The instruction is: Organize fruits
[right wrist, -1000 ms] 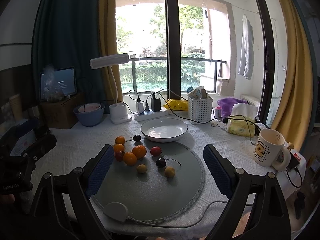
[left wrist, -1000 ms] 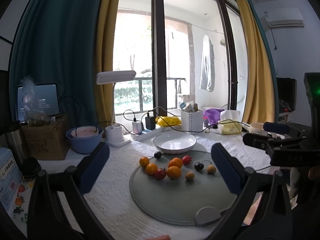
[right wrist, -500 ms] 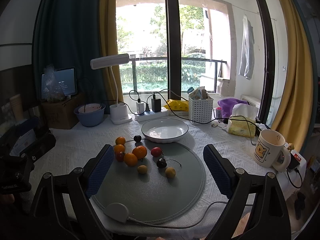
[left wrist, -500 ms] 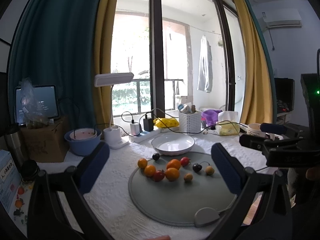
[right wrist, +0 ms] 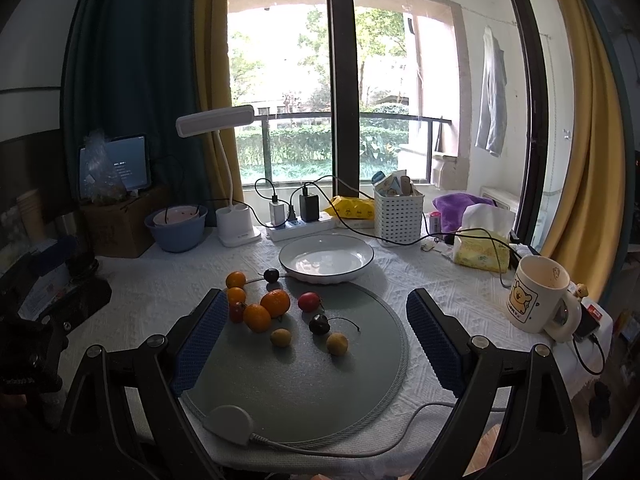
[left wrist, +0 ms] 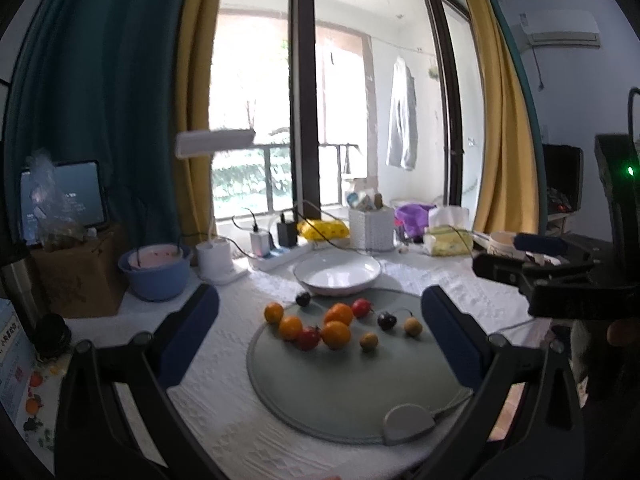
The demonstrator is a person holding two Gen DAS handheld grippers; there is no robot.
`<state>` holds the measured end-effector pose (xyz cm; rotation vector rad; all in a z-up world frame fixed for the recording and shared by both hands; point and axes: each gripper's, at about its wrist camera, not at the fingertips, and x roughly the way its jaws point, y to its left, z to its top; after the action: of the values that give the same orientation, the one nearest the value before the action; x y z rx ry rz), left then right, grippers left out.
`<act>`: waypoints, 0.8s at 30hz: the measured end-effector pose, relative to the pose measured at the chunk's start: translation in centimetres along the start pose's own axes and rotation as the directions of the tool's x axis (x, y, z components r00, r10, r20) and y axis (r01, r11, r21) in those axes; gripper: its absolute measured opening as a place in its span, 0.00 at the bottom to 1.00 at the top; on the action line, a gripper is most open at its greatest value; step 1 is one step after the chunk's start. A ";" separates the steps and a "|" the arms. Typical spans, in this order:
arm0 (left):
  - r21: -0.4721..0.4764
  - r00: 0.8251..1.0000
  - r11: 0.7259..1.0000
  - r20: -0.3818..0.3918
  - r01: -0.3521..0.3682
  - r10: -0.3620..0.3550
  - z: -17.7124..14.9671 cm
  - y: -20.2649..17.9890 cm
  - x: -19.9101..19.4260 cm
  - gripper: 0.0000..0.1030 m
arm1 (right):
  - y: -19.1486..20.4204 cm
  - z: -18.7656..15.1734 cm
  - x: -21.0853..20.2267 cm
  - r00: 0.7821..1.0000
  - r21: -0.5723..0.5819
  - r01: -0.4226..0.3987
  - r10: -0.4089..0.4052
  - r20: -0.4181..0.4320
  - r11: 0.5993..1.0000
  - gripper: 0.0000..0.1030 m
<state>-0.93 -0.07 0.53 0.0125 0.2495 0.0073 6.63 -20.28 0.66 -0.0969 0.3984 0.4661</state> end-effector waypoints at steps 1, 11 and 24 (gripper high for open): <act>0.003 1.000 1.000 -0.012 0.003 -0.003 -0.2 -0.2 0.3 0.99 | -0.2 0.0 0.2 1.000 0.002 -0.003 0.003 -0.006 1.000 0.90; 0.004 0.979 0.998 -0.194 0.057 -0.055 -2.4 -2.0 6.2 0.93 | -3.3 -1.4 5.9 0.991 0.049 -0.007 0.013 -0.136 0.999 0.79; 0.018 0.889 0.992 -0.445 0.126 -0.105 -4.7 -3.8 14.6 0.49 | -5.0 -4.3 13.0 0.946 0.069 -0.067 0.086 -0.314 0.995 0.49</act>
<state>12.04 -3.73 -7.66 0.0427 0.7093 -0.1166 18.00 -20.10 -8.45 -0.1012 0.7330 0.5169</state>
